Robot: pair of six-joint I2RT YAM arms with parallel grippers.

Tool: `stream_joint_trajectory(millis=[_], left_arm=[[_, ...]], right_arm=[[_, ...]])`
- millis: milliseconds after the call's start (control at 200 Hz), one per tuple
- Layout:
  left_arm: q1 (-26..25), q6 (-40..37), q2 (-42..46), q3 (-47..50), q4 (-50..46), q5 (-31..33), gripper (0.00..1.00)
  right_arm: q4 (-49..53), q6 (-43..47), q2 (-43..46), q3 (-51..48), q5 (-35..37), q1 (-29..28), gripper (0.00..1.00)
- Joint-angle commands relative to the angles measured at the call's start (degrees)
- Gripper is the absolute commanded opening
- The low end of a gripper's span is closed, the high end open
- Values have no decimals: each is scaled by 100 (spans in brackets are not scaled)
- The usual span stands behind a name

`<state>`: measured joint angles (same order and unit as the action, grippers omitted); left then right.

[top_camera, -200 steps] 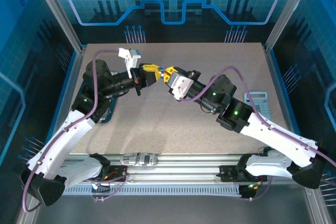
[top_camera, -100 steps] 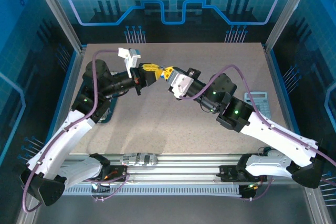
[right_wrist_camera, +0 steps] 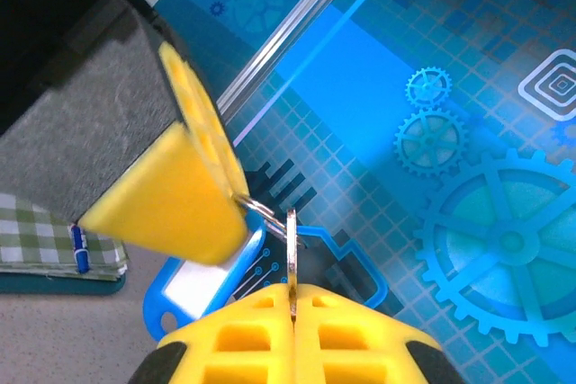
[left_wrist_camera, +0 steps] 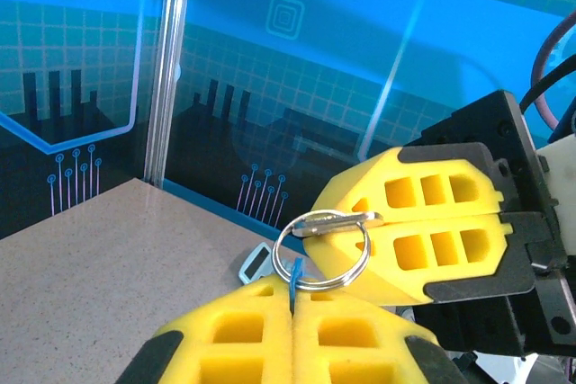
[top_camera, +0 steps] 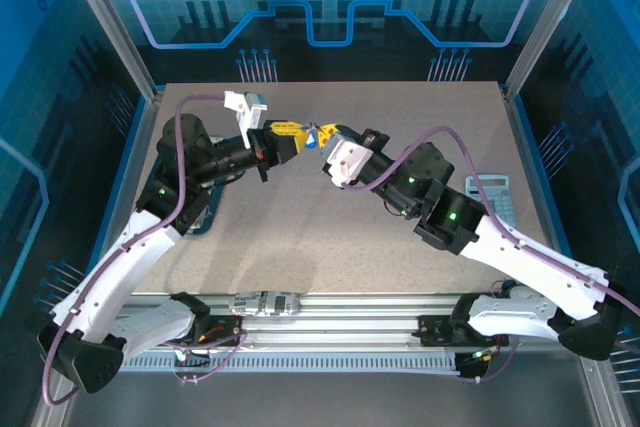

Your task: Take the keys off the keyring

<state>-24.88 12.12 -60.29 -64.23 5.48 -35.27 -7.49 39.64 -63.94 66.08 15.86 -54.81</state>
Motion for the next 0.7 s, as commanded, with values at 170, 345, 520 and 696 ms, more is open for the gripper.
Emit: stream_joint_trajectory(millis=[170,345,520,696], left_arm=[[-12,96,134,65,264,-119,0],[-12,273,99,69,404,-191,0],[-8,323,85,7,375,-187,0],[-13,440,53,2,450,-196,0]], right_arm=[[-403,411,295,-310,-37,-63,0],[-539,729,320,-520,-218,-158,0],[-532,1373,203,-640,-184,-398,0],[-543,1674,160,-712,-194,-528,0]])
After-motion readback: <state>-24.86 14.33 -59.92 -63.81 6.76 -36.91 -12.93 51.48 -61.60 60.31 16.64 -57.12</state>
